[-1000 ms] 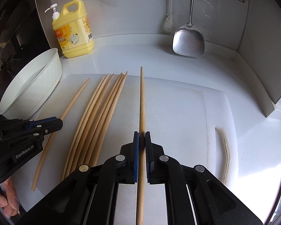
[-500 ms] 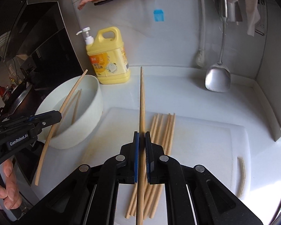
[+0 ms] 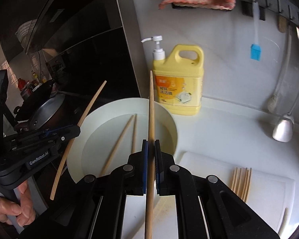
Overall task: Organize utensils
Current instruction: 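Carry both held chopsticks over the basin and lower them into the water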
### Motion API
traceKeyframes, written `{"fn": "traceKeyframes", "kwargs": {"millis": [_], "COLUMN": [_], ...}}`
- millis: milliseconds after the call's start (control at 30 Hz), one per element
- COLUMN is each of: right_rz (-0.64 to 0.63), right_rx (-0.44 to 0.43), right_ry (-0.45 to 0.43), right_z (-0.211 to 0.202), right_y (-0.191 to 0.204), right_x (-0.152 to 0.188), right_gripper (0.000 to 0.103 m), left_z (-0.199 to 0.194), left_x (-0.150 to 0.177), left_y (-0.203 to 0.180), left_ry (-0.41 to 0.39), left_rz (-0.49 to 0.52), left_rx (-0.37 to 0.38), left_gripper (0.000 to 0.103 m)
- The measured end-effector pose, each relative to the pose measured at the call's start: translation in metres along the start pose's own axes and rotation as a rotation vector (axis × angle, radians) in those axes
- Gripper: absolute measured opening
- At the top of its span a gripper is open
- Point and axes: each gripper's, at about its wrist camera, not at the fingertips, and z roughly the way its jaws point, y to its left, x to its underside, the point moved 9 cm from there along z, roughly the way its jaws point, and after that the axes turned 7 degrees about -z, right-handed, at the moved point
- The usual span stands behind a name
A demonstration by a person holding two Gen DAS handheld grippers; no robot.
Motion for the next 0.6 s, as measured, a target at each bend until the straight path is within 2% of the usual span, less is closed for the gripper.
{"fn": "traceKeyframes", "kwargs": {"millis": [233,600], "right_rz": [0.040,0.093], "right_rx": [-0.047,-0.058], "right_ry": [0.068,0.184], "right_z": [0.056,0.109], "right_y": [0.025,0.028], "right_x": [-0.010,0.002], "right_gripper": [0.006,0.006], "left_z": [0.036,0.090], "left_x": [-0.015,-0.005], "left_y": [0.030,0.034], "left_ry": [0.037,0.140], "left_rz": [-0.003,0.021], "left_rx": [0.003,0.027], "left_gripper": [0.007,0.007]}}
